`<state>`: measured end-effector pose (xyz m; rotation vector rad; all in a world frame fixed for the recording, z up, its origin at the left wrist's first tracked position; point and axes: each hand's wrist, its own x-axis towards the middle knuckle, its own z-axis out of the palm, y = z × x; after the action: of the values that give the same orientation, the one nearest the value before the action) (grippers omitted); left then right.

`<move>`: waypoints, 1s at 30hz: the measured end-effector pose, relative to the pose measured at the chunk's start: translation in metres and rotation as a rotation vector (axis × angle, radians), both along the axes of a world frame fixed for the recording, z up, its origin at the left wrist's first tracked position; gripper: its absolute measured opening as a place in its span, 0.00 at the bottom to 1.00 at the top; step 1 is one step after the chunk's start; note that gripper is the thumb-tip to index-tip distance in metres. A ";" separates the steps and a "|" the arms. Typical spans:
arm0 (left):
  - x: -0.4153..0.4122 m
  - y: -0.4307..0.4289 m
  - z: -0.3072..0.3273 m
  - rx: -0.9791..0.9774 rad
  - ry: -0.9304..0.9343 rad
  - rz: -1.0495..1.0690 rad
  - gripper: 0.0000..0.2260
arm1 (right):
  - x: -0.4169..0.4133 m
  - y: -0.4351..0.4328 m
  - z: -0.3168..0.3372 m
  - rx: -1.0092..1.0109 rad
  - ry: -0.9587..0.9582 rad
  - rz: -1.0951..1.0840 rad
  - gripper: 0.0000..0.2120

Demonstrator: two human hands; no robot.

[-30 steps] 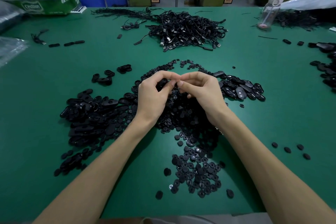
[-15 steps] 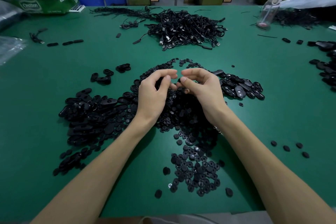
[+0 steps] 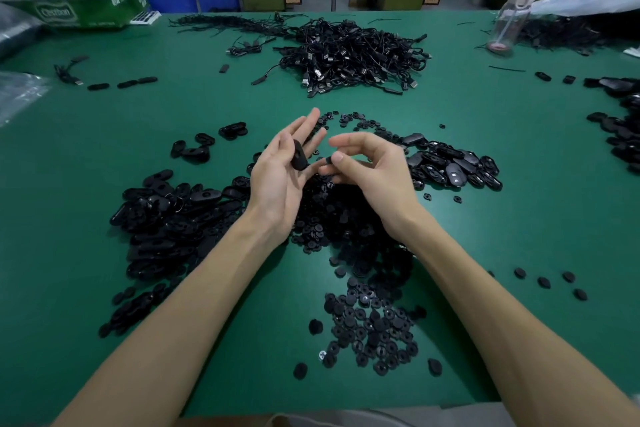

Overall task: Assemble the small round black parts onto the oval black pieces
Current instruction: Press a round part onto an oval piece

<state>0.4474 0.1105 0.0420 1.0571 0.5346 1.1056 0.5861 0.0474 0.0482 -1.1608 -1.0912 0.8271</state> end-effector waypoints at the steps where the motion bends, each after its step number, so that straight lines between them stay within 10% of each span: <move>1: 0.000 0.000 0.001 -0.002 -0.016 -0.016 0.19 | -0.003 0.000 -0.001 0.009 -0.021 0.004 0.08; 16: 0.009 -0.008 0.002 0.068 0.004 -0.054 0.19 | -0.016 -0.002 -0.002 0.078 0.013 -0.003 0.07; 30: 0.008 -0.015 0.000 0.431 0.482 0.195 0.09 | -0.001 0.002 -0.001 0.087 -0.228 -0.216 0.06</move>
<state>0.4553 0.0958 0.0422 1.6978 0.8157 1.1664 0.5854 0.0492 0.0467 -1.2953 -1.1506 0.4832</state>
